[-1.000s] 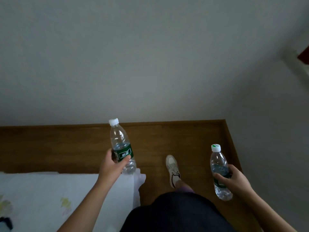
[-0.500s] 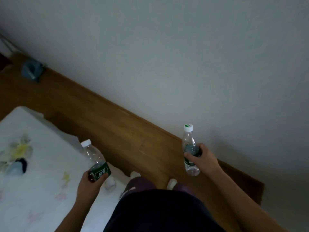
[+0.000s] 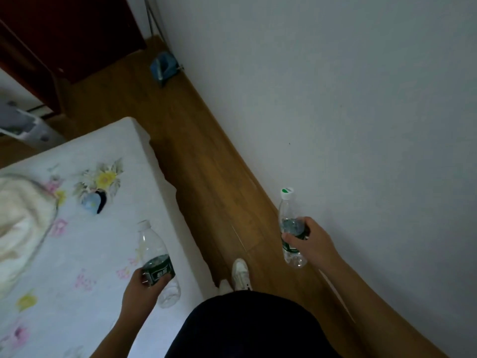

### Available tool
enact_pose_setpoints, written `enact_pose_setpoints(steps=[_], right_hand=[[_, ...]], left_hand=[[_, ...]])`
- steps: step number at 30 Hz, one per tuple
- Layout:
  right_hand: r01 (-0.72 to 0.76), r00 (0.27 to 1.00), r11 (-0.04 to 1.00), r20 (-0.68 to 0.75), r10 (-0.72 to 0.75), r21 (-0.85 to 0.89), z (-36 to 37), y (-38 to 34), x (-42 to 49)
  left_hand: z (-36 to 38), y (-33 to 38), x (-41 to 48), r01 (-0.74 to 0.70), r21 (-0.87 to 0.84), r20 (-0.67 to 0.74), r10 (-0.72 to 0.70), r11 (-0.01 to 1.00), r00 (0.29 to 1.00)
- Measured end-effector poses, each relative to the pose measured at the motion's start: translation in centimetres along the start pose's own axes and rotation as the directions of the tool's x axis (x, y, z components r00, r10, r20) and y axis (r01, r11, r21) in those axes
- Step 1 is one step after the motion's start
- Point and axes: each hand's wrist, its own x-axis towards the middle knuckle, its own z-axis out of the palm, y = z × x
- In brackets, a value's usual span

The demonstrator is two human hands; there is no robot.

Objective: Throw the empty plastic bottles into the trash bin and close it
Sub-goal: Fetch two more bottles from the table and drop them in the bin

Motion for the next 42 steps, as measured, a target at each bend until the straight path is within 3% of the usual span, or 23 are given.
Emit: enact_pose_setpoints(steps=[5, 16, 24, 32, 37, 42], right_hand=[[-0.051, 0.998, 0.998, -0.024, 0.050, -0.032, 0.1, -1.4, 4.8], [-0.099, 0.995, 0.992, 0.025, 0.101, -0.078, -1.4, -8.4, 18.9], [0.073, 0.979, 0.993, 0.196, -0.053, -0.096, 2.6, -22.9, 34.9], [0.313, 0.879, 0.937, 0.421, -0.224, -0.154, 9.8, -40.9, 46.6], [0.359, 0.834, 0.920, 0.498, -0.240, -0.158, 13.8, -48.7, 52.1], [0.338, 0.860, 0.918, 0.465, -0.211, -0.208, 16.4, -53.3, 57.9]], left_hand=[[-0.4, 2.0, 9.3, -0.019, 0.048, 0.033, 0.017, 0.999, 0.999], [-3.1, 17.0, 23.2, -0.136, -0.018, -0.062, 0.135, 0.991, 0.989], [-6.9, 19.4, 31.2, 0.053, -0.119, -0.207, -0.077, 0.991, 0.975], [-11.5, 20.4, 36.1, 0.238, -0.286, -0.339, -0.330, 0.928, 0.881], [-13.2, 20.3, 41.4, 0.285, -0.359, -0.354, -0.412, 0.889, 0.840], [-16.7, 21.5, 49.7, 0.295, -0.395, -0.324, -0.432, 0.870, 0.842]])
